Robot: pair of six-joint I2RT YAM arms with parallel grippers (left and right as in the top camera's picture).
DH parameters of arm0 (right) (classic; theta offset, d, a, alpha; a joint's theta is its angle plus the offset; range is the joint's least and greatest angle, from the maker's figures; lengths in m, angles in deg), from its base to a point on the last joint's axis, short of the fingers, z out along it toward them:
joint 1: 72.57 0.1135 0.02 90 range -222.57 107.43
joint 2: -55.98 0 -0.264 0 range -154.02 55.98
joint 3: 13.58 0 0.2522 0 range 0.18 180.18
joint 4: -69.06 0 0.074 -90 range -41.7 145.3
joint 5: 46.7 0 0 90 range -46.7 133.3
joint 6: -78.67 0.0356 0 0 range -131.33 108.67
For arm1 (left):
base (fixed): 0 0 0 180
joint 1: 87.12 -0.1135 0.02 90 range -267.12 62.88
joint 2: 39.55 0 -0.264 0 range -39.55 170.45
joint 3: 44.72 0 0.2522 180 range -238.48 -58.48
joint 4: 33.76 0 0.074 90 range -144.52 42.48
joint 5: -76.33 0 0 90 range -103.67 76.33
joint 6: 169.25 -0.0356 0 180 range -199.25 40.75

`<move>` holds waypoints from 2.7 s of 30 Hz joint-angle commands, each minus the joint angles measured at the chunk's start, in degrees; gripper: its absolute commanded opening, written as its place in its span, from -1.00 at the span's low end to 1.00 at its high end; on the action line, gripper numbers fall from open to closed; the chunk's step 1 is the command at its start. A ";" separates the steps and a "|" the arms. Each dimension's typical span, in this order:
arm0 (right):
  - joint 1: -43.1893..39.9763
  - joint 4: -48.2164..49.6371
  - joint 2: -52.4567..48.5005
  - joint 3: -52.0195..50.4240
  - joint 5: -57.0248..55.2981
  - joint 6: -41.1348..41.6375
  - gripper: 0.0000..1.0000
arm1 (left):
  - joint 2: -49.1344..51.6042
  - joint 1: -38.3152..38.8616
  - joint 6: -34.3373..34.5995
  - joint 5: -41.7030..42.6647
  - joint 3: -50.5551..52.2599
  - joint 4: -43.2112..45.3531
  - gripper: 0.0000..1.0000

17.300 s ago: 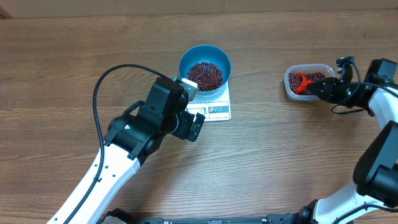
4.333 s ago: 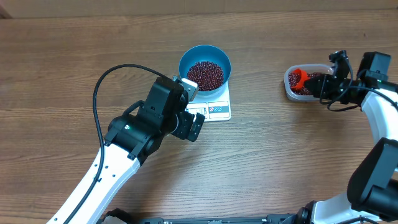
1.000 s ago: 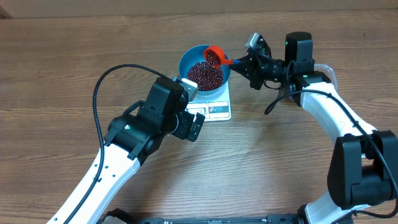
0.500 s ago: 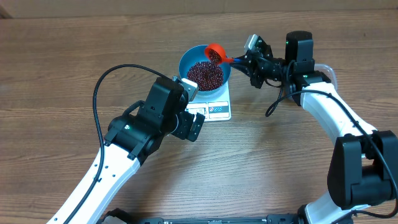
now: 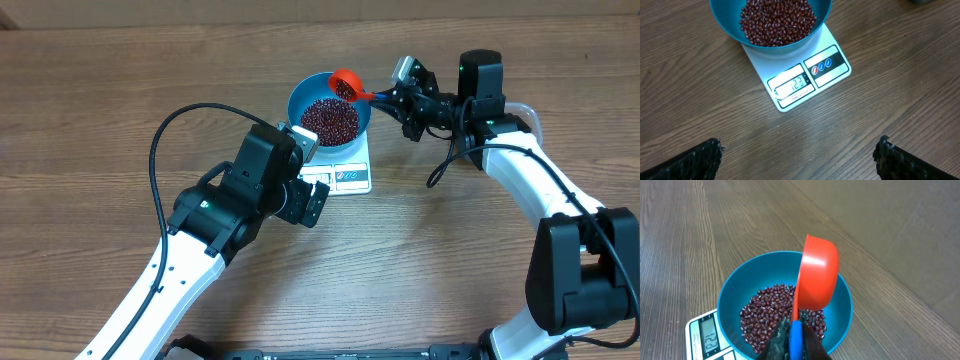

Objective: Scoop item into bowl and weigh 150g on scale
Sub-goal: 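Tilt the scoop with the right gripper to pour beans into the bowl, then move the right gripper with empty scoop back to the bean tub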

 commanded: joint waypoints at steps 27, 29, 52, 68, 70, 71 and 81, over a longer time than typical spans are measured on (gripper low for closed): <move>0.17 1.99 -0.42 0.00 -6.23 -0.42 -0.92 | 0.33 -0.07 -0.87 0.46 0.22 -0.04 0.99; 0.20 1.64 -0.42 0.00 -2.89 0.20 -0.92 | 0.33 -0.07 -0.87 0.46 0.22 -0.04 0.99; 0.76 -2.40 -0.42 0.00 -2.36 0.20 -0.92 | 0.33 -0.07 -0.87 0.46 0.22 -0.02 0.99; -2.99 0.66 4.76 0.20 -2.27 19.85 -0.93 | 0.37 -0.07 -0.87 0.46 0.22 -0.02 0.99; -4.09 -0.33 6.95 0.20 -2.12 21.53 -0.93 | 0.42 -0.07 -0.87 0.46 0.22 -0.02 0.99; -4.70 -1.44 8.41 0.20 -1.70 21.53 -0.93 | 0.44 -0.07 -0.87 0.46 0.22 -0.04 0.99; -6.25 -9.60 13.90 0.20 -1.70 23.56 -0.93 | 0.44 -0.07 -0.87 0.46 0.22 -0.04 0.99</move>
